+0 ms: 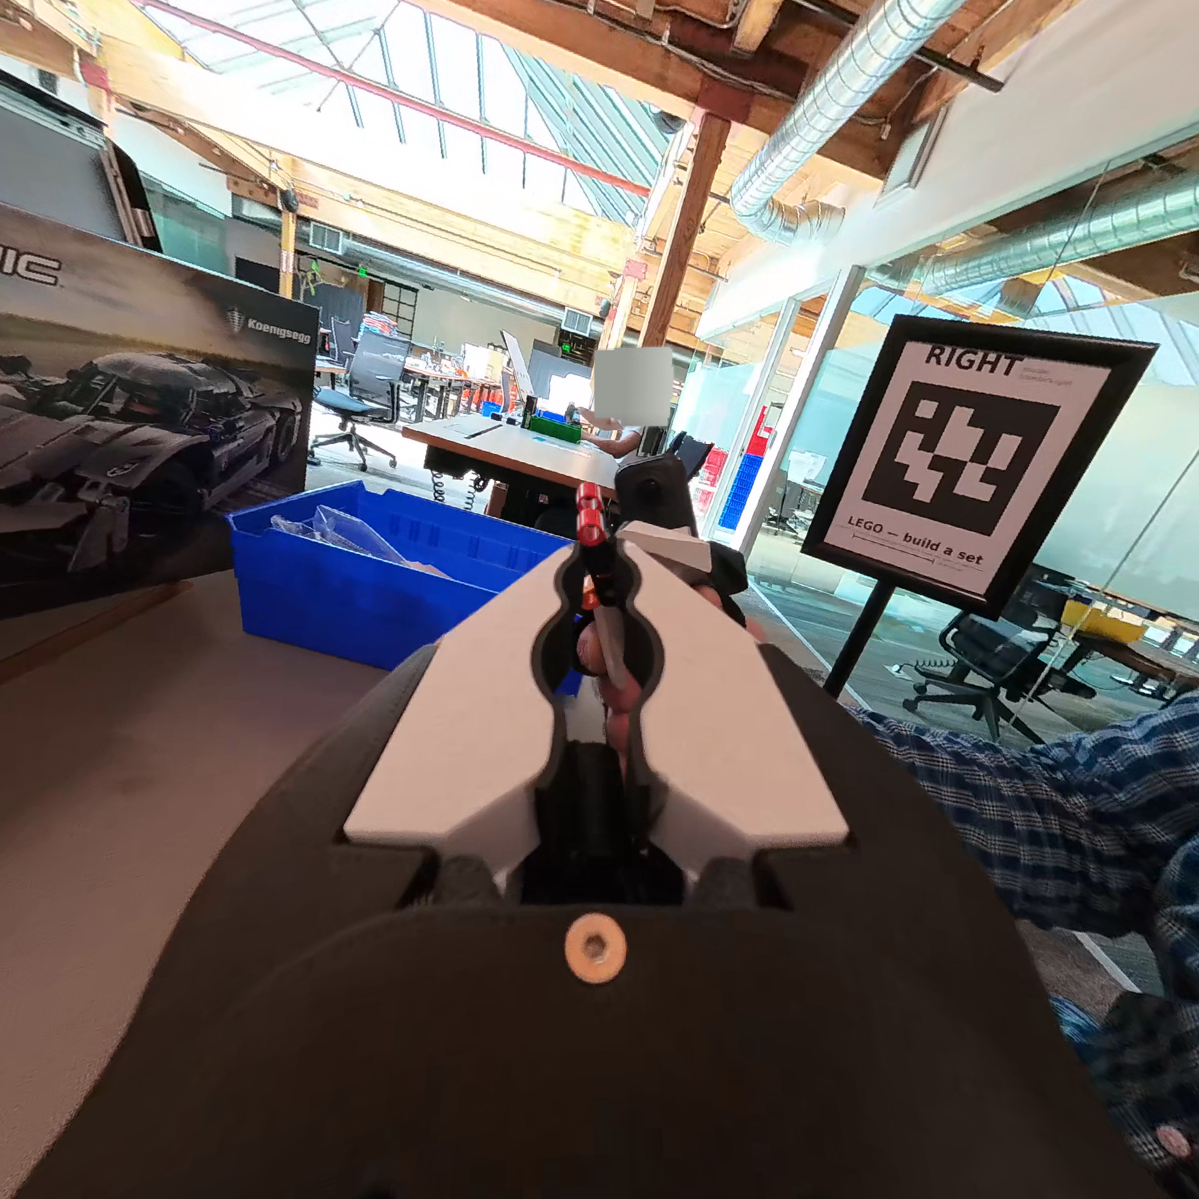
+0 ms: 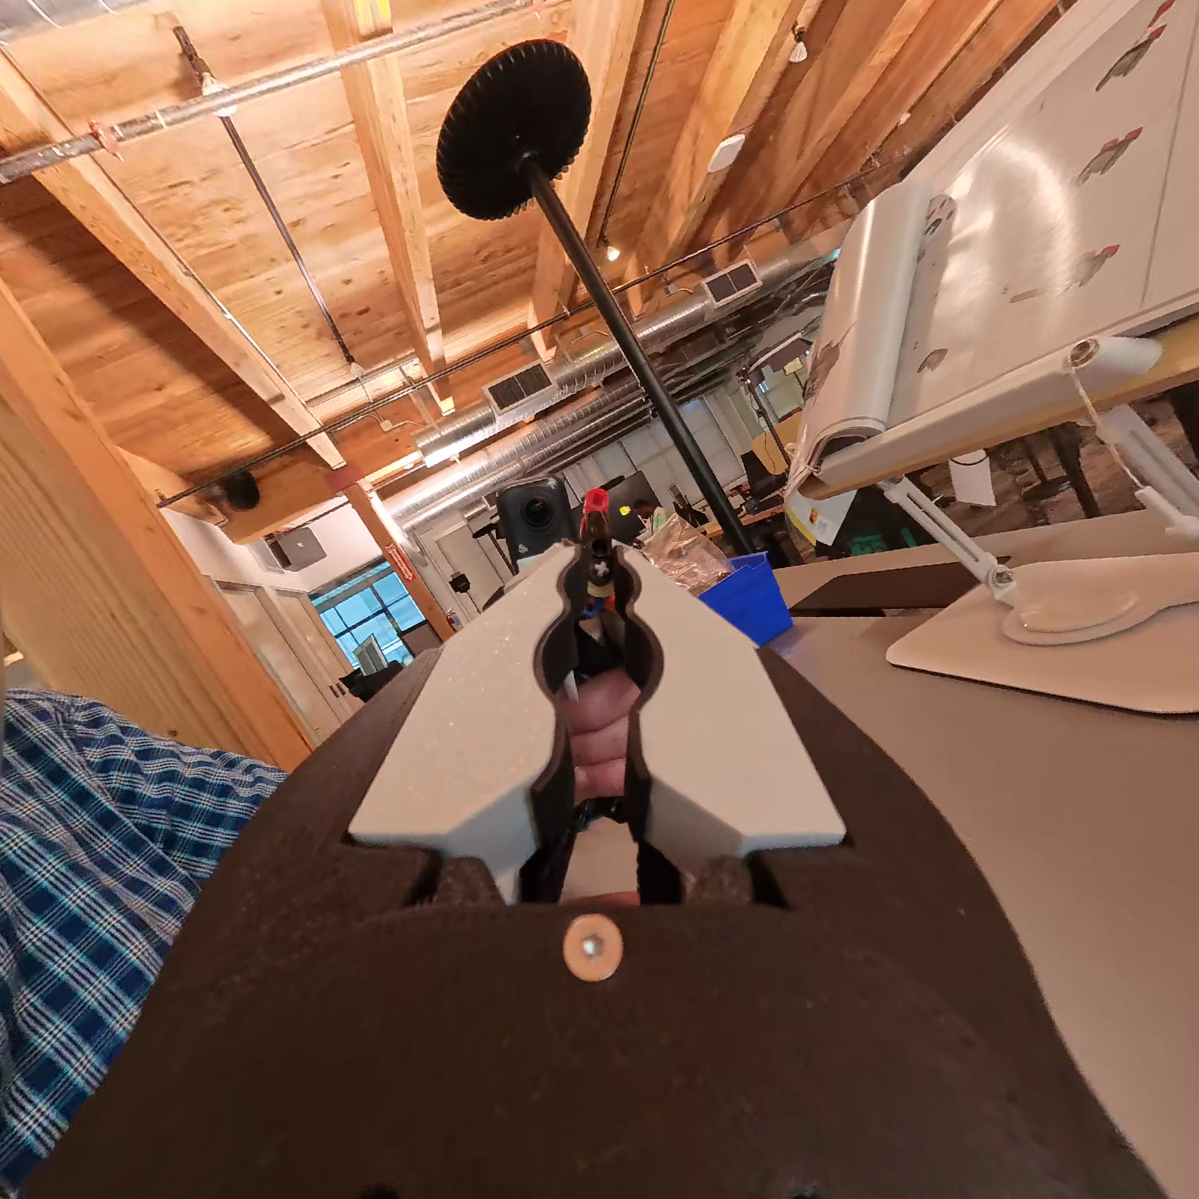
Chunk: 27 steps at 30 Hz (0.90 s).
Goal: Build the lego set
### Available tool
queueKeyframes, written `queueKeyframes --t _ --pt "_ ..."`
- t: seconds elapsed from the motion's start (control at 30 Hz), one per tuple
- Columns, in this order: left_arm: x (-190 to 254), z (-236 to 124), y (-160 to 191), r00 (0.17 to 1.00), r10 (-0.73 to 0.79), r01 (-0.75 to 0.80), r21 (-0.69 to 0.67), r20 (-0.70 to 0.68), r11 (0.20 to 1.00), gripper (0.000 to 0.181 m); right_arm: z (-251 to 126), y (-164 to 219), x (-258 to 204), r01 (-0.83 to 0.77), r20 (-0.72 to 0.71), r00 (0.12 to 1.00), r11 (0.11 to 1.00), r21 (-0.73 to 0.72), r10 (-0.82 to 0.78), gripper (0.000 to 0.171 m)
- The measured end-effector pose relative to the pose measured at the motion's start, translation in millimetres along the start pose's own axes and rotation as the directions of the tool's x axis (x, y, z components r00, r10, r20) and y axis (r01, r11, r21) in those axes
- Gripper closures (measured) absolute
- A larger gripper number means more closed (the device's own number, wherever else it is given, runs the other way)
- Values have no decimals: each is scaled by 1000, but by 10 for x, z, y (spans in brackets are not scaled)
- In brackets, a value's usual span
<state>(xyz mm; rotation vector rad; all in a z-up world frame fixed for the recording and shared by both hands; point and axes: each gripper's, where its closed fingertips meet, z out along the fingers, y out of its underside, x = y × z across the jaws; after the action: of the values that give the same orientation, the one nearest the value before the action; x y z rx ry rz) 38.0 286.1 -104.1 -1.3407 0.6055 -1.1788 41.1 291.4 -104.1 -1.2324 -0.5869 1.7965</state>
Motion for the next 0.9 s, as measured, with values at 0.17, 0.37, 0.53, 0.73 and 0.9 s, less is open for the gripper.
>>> queueKeyframes --t 0.17,0.37,0.53,0.73,0.9 --pt "-53 23 -5 997 24 -22 -17 80 1000 175 -36 -36 84 89 -116 989 996 -21 -91 147" --pt "-149 83 39 966 96 -75 -96 238 993 175 -105 -33 155 511 -345 698 774 -373 -627 131" --pt "-89 162 57 948 128 -90 -140 291 986 175 -37 0 187 558 -325 515 598 -576 -793 135" --pt "-61 165 10 946 107 -70 -131 307 989 175 -8 -7 155 547 -327 555 632 -548 -765 147" --pt "127 177 -116 963 174 -161 -81 204 984 163 -14 -114 35 420 -295 807 847 -325 -512 149"
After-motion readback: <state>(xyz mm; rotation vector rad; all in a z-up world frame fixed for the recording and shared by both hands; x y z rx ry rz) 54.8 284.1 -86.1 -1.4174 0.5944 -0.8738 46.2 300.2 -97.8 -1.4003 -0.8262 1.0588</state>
